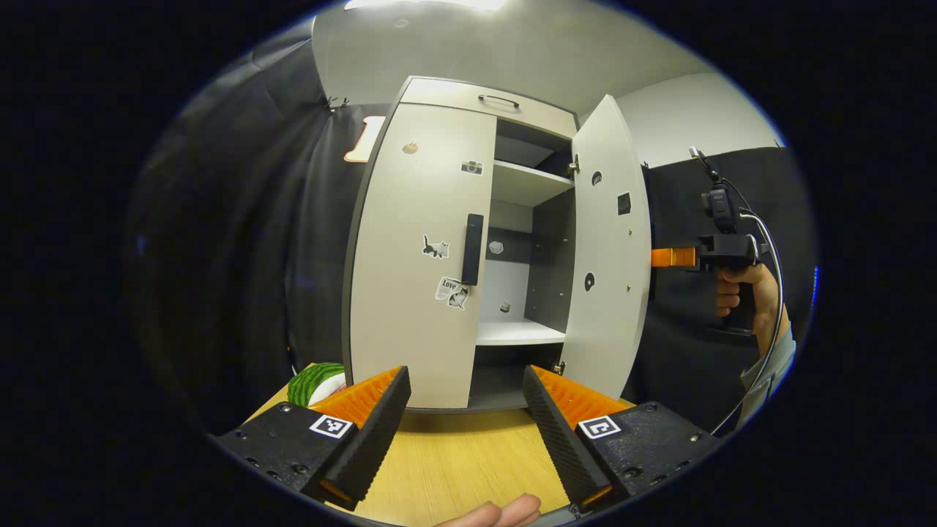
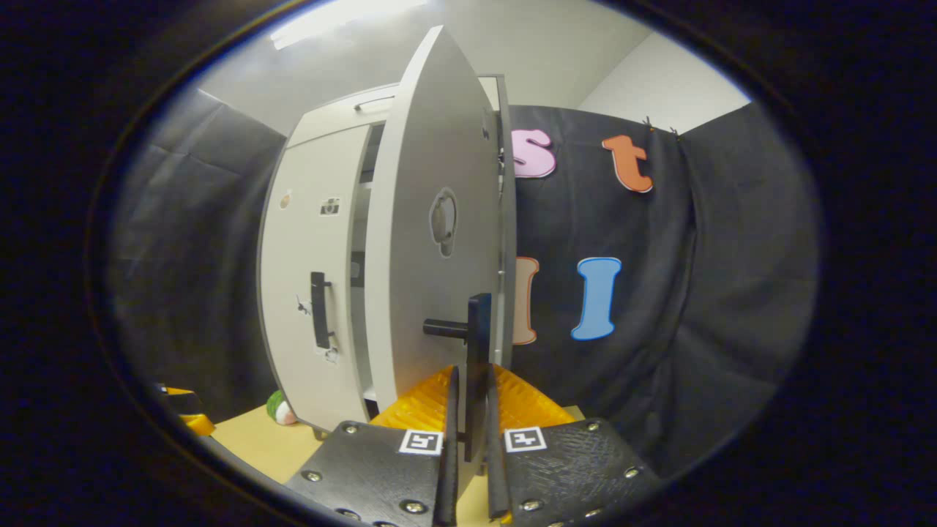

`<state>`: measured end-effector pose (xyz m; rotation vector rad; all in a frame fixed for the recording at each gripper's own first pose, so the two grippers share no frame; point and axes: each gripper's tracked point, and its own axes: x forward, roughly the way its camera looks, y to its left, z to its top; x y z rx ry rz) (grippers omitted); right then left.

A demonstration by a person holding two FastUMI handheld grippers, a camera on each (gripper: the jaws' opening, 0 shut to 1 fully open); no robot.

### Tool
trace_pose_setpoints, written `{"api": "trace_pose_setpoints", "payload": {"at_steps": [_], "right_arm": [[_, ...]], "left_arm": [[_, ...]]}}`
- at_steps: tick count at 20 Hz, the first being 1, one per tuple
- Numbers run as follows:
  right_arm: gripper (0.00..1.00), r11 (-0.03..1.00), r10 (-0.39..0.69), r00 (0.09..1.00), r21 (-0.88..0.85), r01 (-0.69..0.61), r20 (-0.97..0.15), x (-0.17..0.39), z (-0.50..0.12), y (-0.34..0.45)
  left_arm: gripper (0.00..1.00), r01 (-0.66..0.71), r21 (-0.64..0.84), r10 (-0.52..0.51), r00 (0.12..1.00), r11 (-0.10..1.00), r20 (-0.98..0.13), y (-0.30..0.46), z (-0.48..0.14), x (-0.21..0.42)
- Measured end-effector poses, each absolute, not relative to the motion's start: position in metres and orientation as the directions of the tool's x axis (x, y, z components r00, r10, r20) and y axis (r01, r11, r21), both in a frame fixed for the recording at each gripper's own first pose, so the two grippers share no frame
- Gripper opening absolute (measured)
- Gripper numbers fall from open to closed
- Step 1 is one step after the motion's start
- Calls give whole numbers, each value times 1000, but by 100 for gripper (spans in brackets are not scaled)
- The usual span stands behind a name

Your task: Open the right door of the double-door shoe cabinet with the right hand, and open the left door with the left hand.

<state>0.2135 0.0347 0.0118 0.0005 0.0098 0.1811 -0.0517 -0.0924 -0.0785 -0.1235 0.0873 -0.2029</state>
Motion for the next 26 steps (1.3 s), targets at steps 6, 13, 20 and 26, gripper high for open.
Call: {"api": "trace_pose_setpoints", "payload": {"at_steps": [6, 13, 20, 26], "right_arm": [[1, 931, 287, 958, 234, -280, 2, 224, 3, 7], [1, 969, 234, 972, 78, -234, 9, 228, 1, -4], [3, 962, 257, 966, 97, -255, -8, 218, -11, -7], [83, 977, 124, 991, 168, -132, 54, 195, -1, -47]], "left_arm": [[96, 179, -114, -190, 977, 977, -98, -99, -81, -39], [96, 122, -87, -130, 988, 989, -88, -88, -74, -26], [96, 123, -133, -130, 991, 983, -44, -94, -41, 23], [96, 123, -61, -124, 992, 990, 2, -107, -13, 91]]}}
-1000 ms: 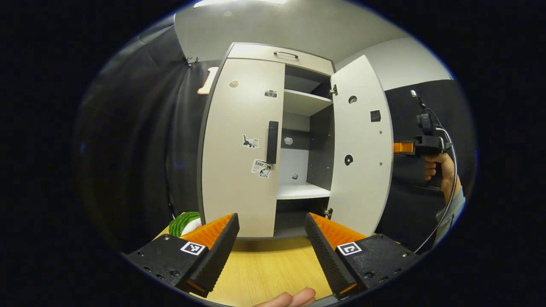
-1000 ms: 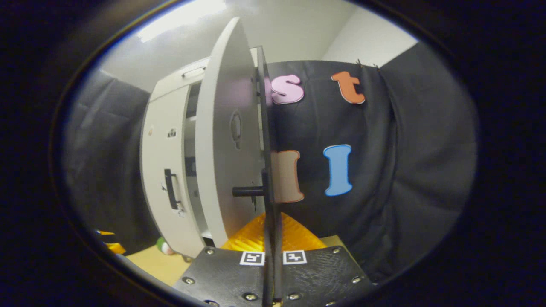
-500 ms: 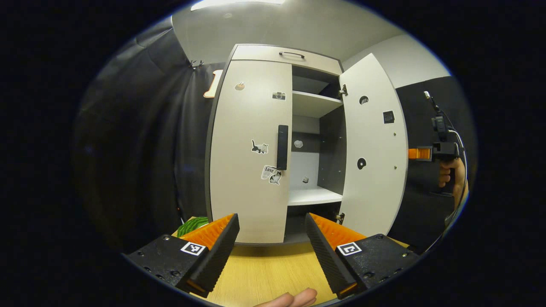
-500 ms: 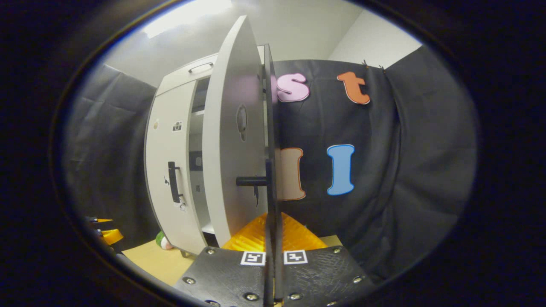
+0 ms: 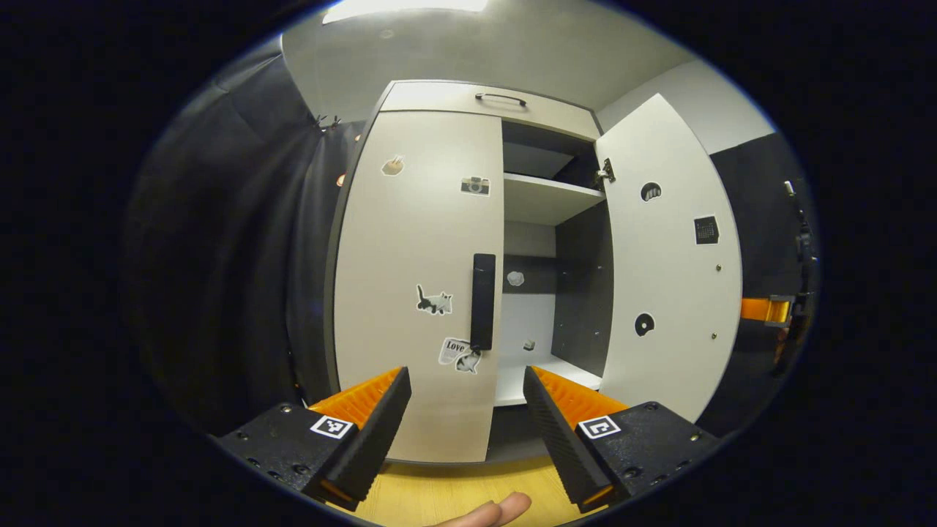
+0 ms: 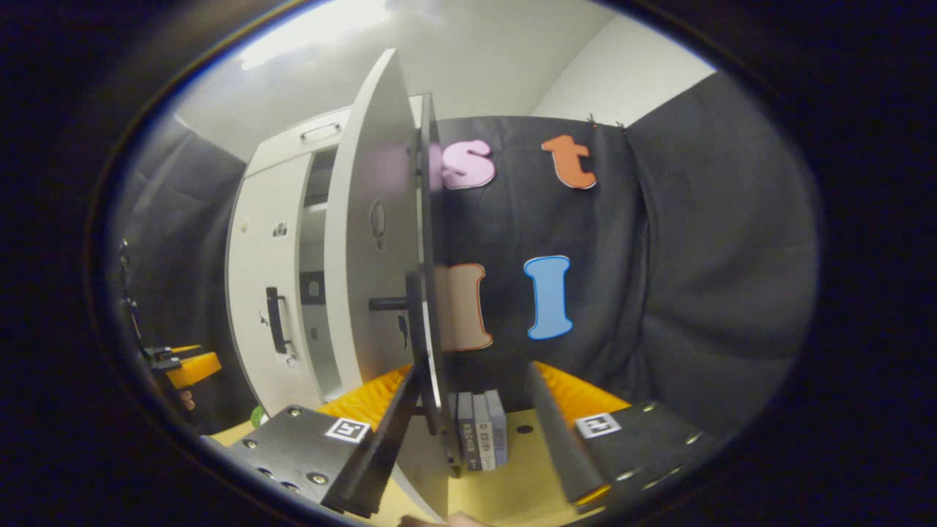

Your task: Open the right door of the double-door shoe cabinet with the right hand, and open the left door with the left hand.

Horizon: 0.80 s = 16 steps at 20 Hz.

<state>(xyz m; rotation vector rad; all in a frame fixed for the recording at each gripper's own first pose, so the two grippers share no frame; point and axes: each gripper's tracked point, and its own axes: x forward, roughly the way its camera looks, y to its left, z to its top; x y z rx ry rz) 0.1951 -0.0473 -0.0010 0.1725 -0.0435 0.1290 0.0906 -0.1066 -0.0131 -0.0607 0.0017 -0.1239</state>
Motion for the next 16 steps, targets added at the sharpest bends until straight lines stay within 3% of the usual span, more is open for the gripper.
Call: {"api": "trace_pose_setpoints", "payload": {"at_steps": [1, 4, 8, 9, 11, 16], "right_arm": [[94, 970, 147, 987, 188, -157, 64, 185, 2, -46], [99, 973, 102, 992, 199, -116, 77, 168, 6, -66], [95, 969, 91, 989, 218, -114, 114, 141, 12, -66], [99, 965, 107, 986, 227, -135, 130, 133, 15, -62], [95, 958, 134, 979, 231, -168, 156, 119, 17, -53], [99, 970, 154, 974, 164, -182, 166, 96, 12, -36]], "left_arm": [[96, 121, -54, -120, 993, 991, 11, -108, -10, 102], [96, 124, -43, -125, 992, 991, -6, -117, -9, 130], [96, 115, -42, -116, 993, 992, -34, -127, -3, 171], [96, 111, -45, -113, 993, 993, -37, -128, -1, 181], [96, 94, -54, -97, 993, 994, -61, -129, -2, 202], [96, 39, -63, -44, 996, 997, -73, -117, 2, 242]]}}
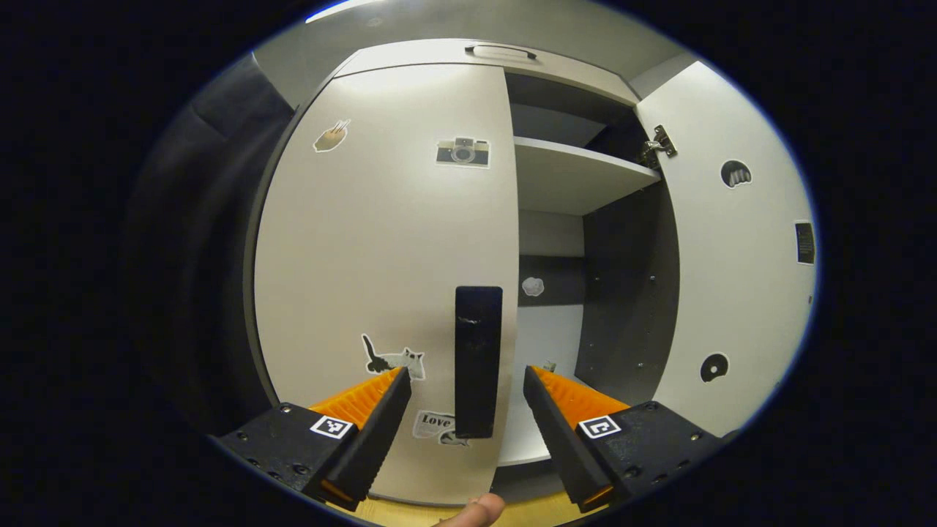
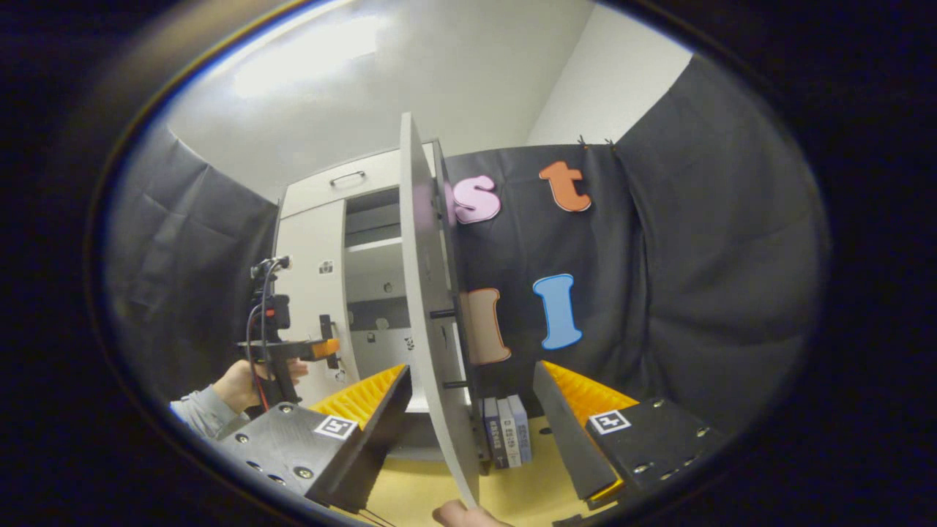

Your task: Open the right door of the double-door shoe cabinet with the right hand, and open the left door with the left hand.

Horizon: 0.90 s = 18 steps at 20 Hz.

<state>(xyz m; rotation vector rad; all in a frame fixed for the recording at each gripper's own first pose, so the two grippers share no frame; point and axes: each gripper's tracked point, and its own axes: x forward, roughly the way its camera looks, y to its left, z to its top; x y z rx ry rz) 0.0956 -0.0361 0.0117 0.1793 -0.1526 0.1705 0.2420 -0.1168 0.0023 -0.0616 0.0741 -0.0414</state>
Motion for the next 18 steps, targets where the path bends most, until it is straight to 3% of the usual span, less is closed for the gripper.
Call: {"api": "trace_pose_setpoints", "payload": {"at_steps": [4, 5, 7, 13, 14, 17, 18], "right_arm": [[99, 973, 173, 969, 123, -195, 176, 79, 4, -20], [99, 973, 178, 968, 114, -200, 178, 75, 3, -17], [99, 973, 188, 965, 97, -208, 183, 68, 3, -10], [99, 972, 195, 961, 94, -216, 194, 58, 2, 8], [95, 972, 196, 962, 95, -217, 190, 57, -1, 12], [99, 974, 197, 965, 75, -212, 175, 54, -10, 23], [99, 974, 202, 965, 67, -216, 167, 53, -12, 28]], "left_arm": [[94, 20, -41, -22, 998, 999, -64, -103, -1, 262], [86, 20, -45, -22, 999, 999, -48, -104, 2, 260], [89, 16, -21, -17, 998, 1000, -61, -104, -1, 261], [80, -4, 19, 6, 995, 1000, -98, -111, -1, 264], [76, 11, 16, -9, 994, 1000, -106, -116, -2, 265], [30, 8, 3, -7, 993, 1000, -120, -124, -5, 264], [29, 11, -2, -11, 992, 1000, -124, -124, -4, 265]]}}
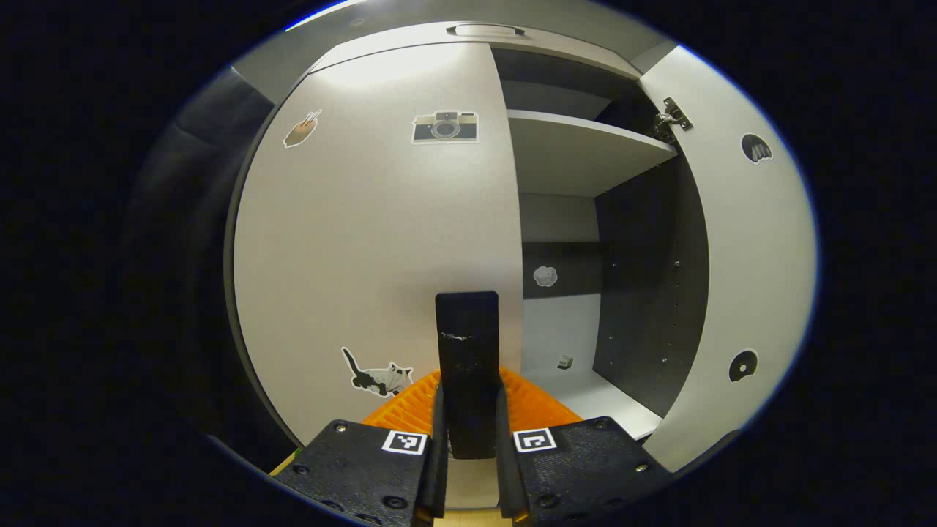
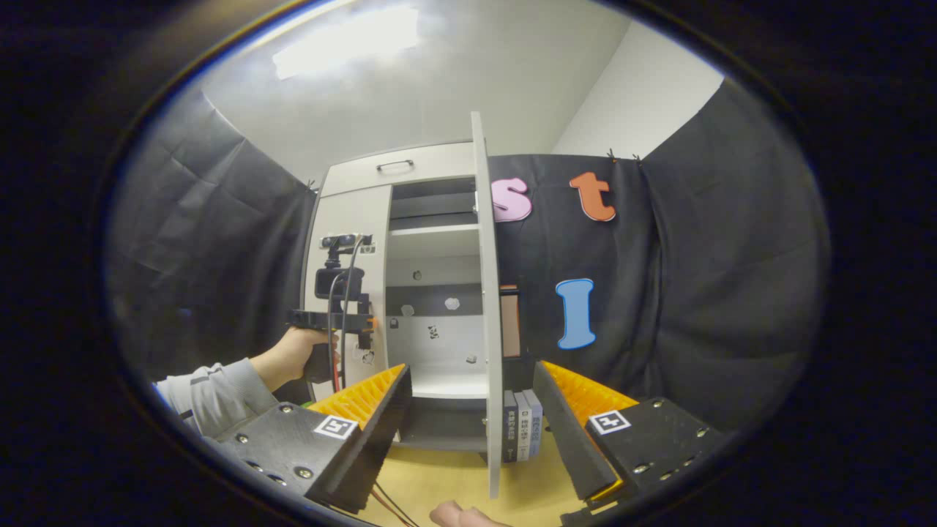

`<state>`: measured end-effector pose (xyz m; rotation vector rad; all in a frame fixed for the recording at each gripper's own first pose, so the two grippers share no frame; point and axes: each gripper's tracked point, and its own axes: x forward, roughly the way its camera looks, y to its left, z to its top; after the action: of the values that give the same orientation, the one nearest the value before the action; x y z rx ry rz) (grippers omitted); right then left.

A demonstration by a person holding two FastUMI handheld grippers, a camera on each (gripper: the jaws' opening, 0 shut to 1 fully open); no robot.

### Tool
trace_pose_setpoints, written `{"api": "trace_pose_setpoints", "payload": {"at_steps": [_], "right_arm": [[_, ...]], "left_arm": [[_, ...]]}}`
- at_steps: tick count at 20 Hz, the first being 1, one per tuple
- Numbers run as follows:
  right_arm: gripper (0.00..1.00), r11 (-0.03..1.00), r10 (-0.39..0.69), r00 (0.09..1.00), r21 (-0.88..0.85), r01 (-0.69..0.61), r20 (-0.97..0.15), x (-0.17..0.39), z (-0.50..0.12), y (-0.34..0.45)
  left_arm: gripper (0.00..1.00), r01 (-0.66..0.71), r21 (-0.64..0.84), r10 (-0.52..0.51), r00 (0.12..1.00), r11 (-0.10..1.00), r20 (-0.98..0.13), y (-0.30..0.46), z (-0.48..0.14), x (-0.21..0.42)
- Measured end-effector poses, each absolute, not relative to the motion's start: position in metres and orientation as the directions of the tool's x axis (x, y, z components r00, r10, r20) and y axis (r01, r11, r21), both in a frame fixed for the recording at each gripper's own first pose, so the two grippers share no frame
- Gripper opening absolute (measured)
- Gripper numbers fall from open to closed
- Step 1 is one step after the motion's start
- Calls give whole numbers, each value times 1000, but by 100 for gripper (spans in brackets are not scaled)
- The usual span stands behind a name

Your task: Open the right door of the double-door shoe cabinet with the right hand, and open the left door with the left hand.

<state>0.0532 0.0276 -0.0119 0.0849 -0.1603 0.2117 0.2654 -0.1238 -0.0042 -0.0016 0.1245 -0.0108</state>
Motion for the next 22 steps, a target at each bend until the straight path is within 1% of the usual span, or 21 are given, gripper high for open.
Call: {"api": "trace_pose_setpoints", "payload": {"at_steps": [1, 4, 7, 12, 22], "right_arm": [[99, 974, 208, 965, 61, -220, 161, 53, -14, 31], [99, 975, 211, 966, 39, -219, 149, 54, -17, 37], [99, 977, 200, 969, 44, -208, 147, 59, -18, 36], [99, 982, 179, 976, 39, -185, 127, 58, -25, 38], [99, 986, 165, 981, 19, -168, 101, 58, -28, 39]], "left_arm": [[26, 21, -11, -22, 991, 1000, -134, -124, -6, 264], [25, 64, -22, -66, 988, 998, -141, -124, -6, 259], [25, 74, -31, -77, 988, 997, -136, -124, -5, 251], [25, 123, -35, -127, 979, 992, -161, -116, -1, 217], [25, 187, -37, -190, 970, 982, -152, -89, 5, 158]]}}
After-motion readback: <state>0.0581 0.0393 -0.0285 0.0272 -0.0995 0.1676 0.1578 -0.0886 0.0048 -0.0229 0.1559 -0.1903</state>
